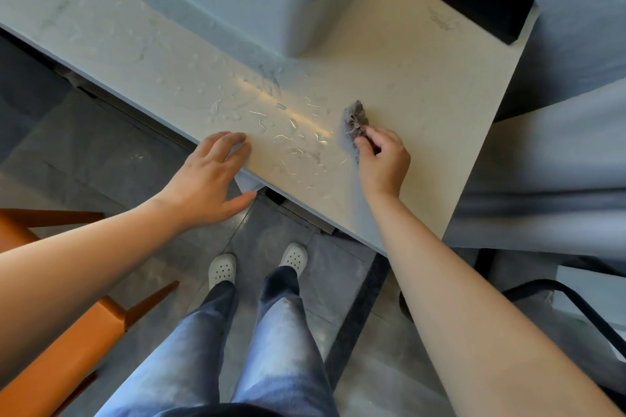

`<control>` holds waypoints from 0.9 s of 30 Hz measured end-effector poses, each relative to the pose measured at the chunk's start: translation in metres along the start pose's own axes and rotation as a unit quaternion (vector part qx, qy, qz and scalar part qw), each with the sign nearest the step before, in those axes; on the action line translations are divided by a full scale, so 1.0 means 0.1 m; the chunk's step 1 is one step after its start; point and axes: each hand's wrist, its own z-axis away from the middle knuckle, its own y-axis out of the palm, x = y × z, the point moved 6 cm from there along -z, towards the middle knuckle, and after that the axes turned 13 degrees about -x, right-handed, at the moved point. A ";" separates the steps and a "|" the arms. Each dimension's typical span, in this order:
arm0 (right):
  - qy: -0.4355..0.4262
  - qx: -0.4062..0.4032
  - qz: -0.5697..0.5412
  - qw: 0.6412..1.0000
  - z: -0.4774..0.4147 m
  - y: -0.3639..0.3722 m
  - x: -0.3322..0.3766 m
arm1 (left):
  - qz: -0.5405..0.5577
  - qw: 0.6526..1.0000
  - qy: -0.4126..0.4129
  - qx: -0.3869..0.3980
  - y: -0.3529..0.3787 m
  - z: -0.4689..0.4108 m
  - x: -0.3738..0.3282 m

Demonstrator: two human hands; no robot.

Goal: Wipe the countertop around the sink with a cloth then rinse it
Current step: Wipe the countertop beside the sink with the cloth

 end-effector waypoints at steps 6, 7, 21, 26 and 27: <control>-0.041 0.058 -0.018 0.997 0.51 0.06 0.17 | 0.003 1.000 0.002 -0.007 0.01 0.01 -0.02; -0.045 0.073 -0.024 0.996 0.60 0.07 0.20 | 0.003 1.000 0.003 -0.007 0.01 0.01 -0.01; -0.028 0.026 -0.018 0.999 -0.40 0.22 0.33 | 0.003 1.000 0.012 -0.015 -0.01 0.00 0.04; -0.007 0.012 -0.005 1.000 -0.49 0.43 0.27 | 0.005 1.000 0.015 -0.022 0.00 -0.01 0.05; -0.014 0.011 -0.008 1.000 -0.44 0.44 0.29 | 0.005 1.000 0.016 -0.023 0.00 0.00 0.05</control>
